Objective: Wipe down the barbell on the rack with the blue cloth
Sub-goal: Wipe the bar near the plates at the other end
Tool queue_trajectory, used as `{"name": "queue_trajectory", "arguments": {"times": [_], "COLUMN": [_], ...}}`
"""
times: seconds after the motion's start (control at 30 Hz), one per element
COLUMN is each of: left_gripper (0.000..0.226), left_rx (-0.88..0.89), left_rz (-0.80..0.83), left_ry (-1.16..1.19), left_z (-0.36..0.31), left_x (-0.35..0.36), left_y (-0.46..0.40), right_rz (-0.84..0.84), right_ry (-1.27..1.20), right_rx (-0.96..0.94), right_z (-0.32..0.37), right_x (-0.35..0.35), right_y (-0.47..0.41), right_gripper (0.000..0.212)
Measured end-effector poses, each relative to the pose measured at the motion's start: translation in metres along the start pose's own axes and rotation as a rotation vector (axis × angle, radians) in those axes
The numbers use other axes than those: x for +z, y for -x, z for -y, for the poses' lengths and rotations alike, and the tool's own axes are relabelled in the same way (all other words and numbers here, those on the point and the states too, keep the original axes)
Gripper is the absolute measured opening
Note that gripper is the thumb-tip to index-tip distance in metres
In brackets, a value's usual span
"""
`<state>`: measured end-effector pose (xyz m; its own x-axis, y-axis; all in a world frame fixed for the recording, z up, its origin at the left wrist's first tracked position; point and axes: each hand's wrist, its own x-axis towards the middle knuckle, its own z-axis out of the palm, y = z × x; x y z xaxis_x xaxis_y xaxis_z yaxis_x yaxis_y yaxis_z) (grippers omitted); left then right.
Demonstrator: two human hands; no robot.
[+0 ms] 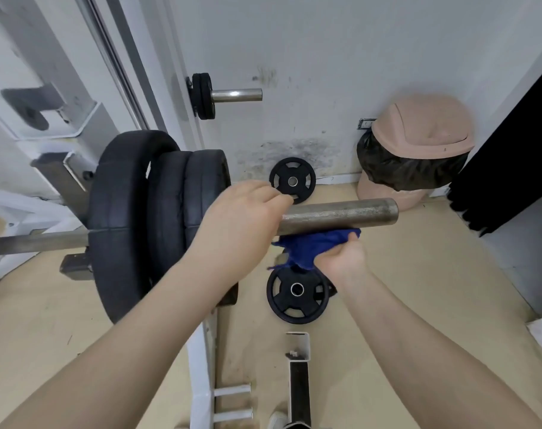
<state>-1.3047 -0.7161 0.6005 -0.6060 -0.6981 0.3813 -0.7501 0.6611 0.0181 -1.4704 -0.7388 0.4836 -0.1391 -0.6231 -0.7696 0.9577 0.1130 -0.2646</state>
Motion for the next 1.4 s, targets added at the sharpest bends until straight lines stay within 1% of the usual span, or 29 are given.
{"name": "queue_trajectory", "arguments": {"times": [0.1,0.17,0.23,0.3,0.37,0.4,0.43,0.47,0.53,0.57,0.6,0.63,0.67,0.73,0.77,0.8,0.87,0.97,1.0,1.03,1.07,1.13,1.17,1.2,1.23,1.27,1.33,1.37,1.4], "left_gripper": [0.027,0.026,0.036,0.04,0.068,0.082,0.091,0.094,0.094,0.093,0.092,0.092,0.091,0.092,0.093,0.094,0.095,0.095,0.095,0.095,0.095,0.096,0.096,0.096,0.096,0.096,0.097,0.097,0.097], "left_rx": [0.087,0.057,0.022,-0.004,-0.027,-0.028,-0.007,0.021,0.045,0.043,0.033,0.016,0.001,-0.016,-0.017,-0.02,-0.022,-0.012,-0.007,-0.003,0.0,-0.001,-0.005,-0.008,-0.009,-0.011,-0.022,-0.028,-0.034], "left_rz": [0.002,0.013,0.024,0.055,0.232,0.346,0.404,0.402,0.363,0.347,0.335,0.327,0.329,0.331,0.325,0.321,0.319,0.316,0.312,0.309,0.308,0.31,0.311,0.312,0.311,0.309,0.318,0.328,0.336], "left_ry": [0.026,0.052,0.038,0.038,0.093,0.09,0.033,-0.026,-0.105,-0.137,-0.156,-0.159,-0.147,-0.121,-0.123,-0.128,-0.136,-0.15,-0.15,-0.149,-0.145,-0.138,-0.135,-0.134,-0.135,-0.138,-0.145,-0.148,-0.149], "left_z": [0.016,0.024,0.036,0.045,0.055,0.058,0.059,0.059,0.059,0.061,0.062,0.065,0.067,0.069,0.07,0.069,0.068,0.071,0.072,0.073,0.074,0.075,0.076,0.077,0.077,0.078,0.079,0.078,0.077], "left_x": [-0.016,-0.023,-0.03,-0.037,-0.042,-0.044,-0.044,-0.043,-0.041,-0.042,-0.043,-0.043,-0.044,-0.045,-0.044,-0.043,-0.041,-0.04,-0.039,-0.039,-0.038,-0.038,-0.039,-0.039,-0.039,-0.04,-0.041,-0.041,-0.042], "left_y": [0.009,0.014,0.02,0.026,0.035,0.038,0.04,0.042,0.044,0.044,0.044,0.044,0.044,0.043,0.043,0.043,0.042,0.041,0.041,0.04,0.04,0.038,0.037,0.037,0.036,0.035,0.034,0.033,0.032], "right_rz": [0.068,0.117,0.154,0.097,0.017,-0.009,-0.034,-0.055,-0.108,-0.124,-0.139,-0.148,-0.13,0.045,0.105,0.12,0.045,-0.181,-0.181,-0.101,0.038,0.313,0.376,0.363,0.256,0.093,-0.191,-0.229,-0.205], "right_ry": [0.032,0.058,0.091,0.166,0.168,0.16,0.152,0.139,0.215,0.337,0.527,0.746,0.977,1.313,1.482,1.676,1.936,1.99,1.972,1.957,1.966,2.055,2.129,2.215,2.309,2.381,2.389,2.353,2.326], "right_rx": [0.011,0.064,0.156,0.084,-0.031,-0.077,-0.104,-0.102,-0.126,-0.148,-0.208,-0.367,-0.61,-1.107,-1.256,-1.339,-1.321,-1.347,-1.329,-1.291,-1.277,-1.342,-1.418,-1.497,-1.516,-1.467,-1.267,-1.193,-1.185], "right_z": [-0.046,-0.076,-0.079,-0.06,-0.04,-0.034,-0.036,-0.042,-0.068,-0.082,-0.094,-0.105,-0.112,-0.115,-0.11,-0.103,-0.083,-0.062,-0.064,-0.068,-0.075,-0.084,-0.08,-0.069,-0.055,-0.041,-0.019,-0.017,-0.023], "right_x": [0.018,0.025,0.025,0.022,0.024,0.026,0.027,0.033,0.043,0.045,0.048,0.048,0.048,0.043,0.043,0.045,0.052,0.067,0.071,0.074,0.074,0.065,0.063,0.065,0.068,0.072,0.08,0.083,0.086], "right_y": [0.026,0.036,0.038,0.033,0.027,0.03,0.03,0.033,0.047,0.052,0.059,0.066,0.072,0.071,0.062,0.053,0.032,0.014,0.013,0.016,0.018,0.024,0.025,0.026,0.025,0.023,0.02,0.02,0.021], "right_gripper": [0.044,0.045,0.037,0.03,0.036,0.035,0.028,0.021,0.032,0.033,0.029,0.023,0.02,0.026,0.03,0.031,0.03,0.035,0.037,0.04,0.041,0.042,0.042,0.044,0.045,0.045,0.042,0.04,0.036]}}
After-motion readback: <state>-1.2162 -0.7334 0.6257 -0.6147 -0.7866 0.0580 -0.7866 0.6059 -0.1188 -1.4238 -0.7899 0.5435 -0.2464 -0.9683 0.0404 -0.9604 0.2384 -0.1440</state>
